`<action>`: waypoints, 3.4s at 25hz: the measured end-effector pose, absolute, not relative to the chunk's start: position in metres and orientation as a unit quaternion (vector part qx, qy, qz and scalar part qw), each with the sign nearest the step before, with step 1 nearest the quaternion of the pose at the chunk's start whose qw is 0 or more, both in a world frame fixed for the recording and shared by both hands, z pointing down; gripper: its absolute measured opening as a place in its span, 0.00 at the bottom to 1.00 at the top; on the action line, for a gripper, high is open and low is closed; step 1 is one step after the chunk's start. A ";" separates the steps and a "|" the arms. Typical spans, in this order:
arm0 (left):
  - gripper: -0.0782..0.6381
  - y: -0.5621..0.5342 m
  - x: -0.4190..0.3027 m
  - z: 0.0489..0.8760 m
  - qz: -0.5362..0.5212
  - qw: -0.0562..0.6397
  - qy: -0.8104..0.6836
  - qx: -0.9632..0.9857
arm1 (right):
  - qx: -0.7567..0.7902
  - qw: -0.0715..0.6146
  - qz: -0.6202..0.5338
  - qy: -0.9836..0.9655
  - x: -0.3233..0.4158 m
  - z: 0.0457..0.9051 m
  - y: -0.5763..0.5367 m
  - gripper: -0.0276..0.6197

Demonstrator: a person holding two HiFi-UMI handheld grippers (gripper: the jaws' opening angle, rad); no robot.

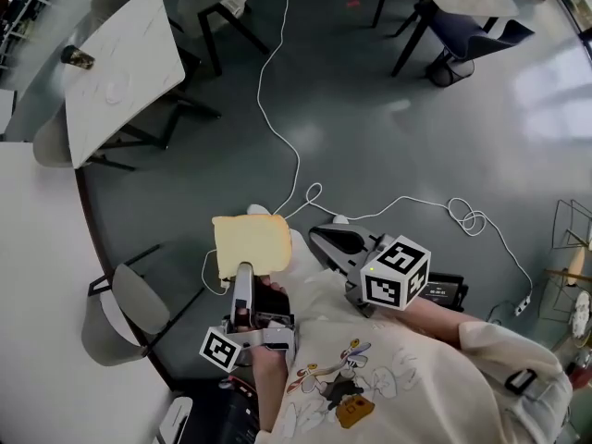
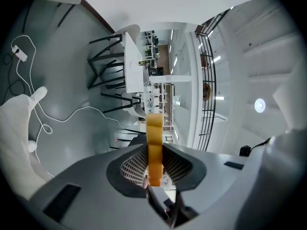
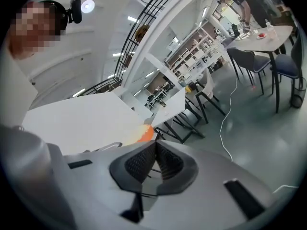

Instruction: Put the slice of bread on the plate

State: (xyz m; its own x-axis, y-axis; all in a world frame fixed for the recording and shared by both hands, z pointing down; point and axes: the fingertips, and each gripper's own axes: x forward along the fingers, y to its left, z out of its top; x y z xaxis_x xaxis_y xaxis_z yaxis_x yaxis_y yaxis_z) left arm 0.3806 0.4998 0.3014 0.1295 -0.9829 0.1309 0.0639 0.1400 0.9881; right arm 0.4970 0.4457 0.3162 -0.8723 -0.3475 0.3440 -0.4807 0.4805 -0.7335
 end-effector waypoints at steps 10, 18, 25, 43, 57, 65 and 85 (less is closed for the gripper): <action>0.24 0.439 0.223 0.310 -0.495 0.571 -0.473 0.452 | 0.236 0.111 0.463 -0.847 0.342 0.322 0.393 0.05; 0.24 0.404 0.111 0.295 -0.484 0.572 -0.459 0.478 | 0.284 0.093 0.455 -0.839 0.237 0.309 0.353 0.05; 0.24 0.390 0.071 0.299 -0.485 0.583 -0.450 0.471 | 0.299 0.084 0.453 -0.836 0.202 0.304 0.341 0.05; 0.24 0.297 -0.016 0.316 -0.501 0.573 -0.481 0.435 | 0.241 0.094 0.445 -0.857 0.096 0.316 0.227 0.05; 0.24 0.120 -0.075 0.314 -0.492 0.566 -0.515 0.415 | 0.186 0.099 0.449 -0.868 0.022 0.316 0.043 0.05; 0.24 0.079 -0.097 0.328 -0.500 0.554 -0.538 0.392 | 0.158 0.110 0.438 -0.878 -0.005 0.316 -0.010 0.05; 0.24 0.013 -0.163 0.390 -0.479 0.582 -0.535 0.382 | 0.163 0.164 0.412 -0.881 -0.070 0.352 -0.080 0.05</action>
State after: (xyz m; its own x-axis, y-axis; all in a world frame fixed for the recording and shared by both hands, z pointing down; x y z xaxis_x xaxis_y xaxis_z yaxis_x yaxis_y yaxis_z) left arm -0.1633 0.0126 0.3902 -0.0316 -0.9662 0.2559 0.1490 0.2487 0.9571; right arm -0.0696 -0.0802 0.3517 -0.8927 -0.1526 0.4240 -0.4231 0.6078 -0.6720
